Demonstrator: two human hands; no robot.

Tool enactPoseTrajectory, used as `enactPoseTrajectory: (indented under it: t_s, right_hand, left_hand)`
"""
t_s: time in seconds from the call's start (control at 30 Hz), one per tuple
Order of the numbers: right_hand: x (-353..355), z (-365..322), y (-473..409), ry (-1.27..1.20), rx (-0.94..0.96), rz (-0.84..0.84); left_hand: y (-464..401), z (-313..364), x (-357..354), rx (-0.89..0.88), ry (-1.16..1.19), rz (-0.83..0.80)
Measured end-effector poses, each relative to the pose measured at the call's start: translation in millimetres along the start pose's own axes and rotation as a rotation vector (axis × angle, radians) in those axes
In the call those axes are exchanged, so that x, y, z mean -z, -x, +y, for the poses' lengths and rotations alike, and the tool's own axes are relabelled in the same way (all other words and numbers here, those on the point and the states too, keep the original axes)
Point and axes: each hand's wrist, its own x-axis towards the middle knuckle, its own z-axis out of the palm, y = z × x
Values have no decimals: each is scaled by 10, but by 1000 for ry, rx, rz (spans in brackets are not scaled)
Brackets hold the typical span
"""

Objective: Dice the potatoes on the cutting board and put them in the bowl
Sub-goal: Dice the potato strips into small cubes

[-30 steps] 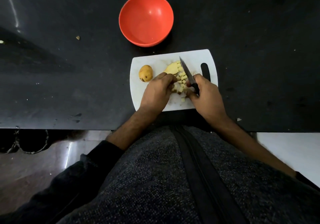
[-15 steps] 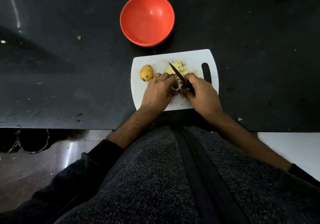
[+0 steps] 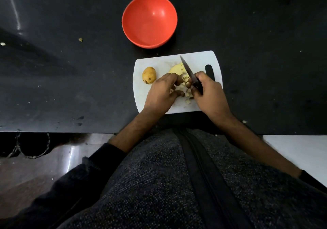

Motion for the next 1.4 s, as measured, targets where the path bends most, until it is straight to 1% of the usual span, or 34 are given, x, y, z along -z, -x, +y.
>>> enactPoseTrajectory:
  t_s: [0.17, 0.3, 0.43, 0.53, 0.7, 0.83, 0.9, 1.0, 1.07, 1.17, 1.3, 1.4]
  right_hand:
    - [5, 38, -20, 74, 33, 99]
    - [2, 67, -88, 76, 10, 66]
    - [38, -36, -218, 62, 36, 99]
    - [34, -76, -374, 100, 16, 92]
    - [-43, -78, -482, 205, -4, 13]
    - [-62, -97, -370, 198, 15, -59]
    - [-52, -95, -308, 133, 21, -30]
    - [-13, -82, -264, 11, -2, 59]
    - [19, -51, -279, -4, 0, 99]
    - [34, -26, -347, 39, 17, 115]
    - [-47, -78, -457, 141, 53, 25]
    - [-87, -150, -462, 183, 72, -34]
  left_hand:
    - [-22, -32, 22, 33, 28, 84]
    - [-133, -42, 38, 58, -134, 128]
    - [-363, 10, 54, 45, -411, 10]
    - [-517, 54, 51, 58, -478, -71]
    - [-577, 71, 78, 31, -445, -93]
    - [-528, 29, 88, 12, -385, -138]
    - [-502, 11, 106, -12, -335, -120]
    - [-472, -22, 129, -19, -255, -67]
    - [-449, -26, 125, -17, -230, -43]
    - [-429, -19, 117, 16, -181, -10]
    - [-413, 41, 145, 85, -106, 22]
    - [-399, 50, 154, 56, -110, 5]
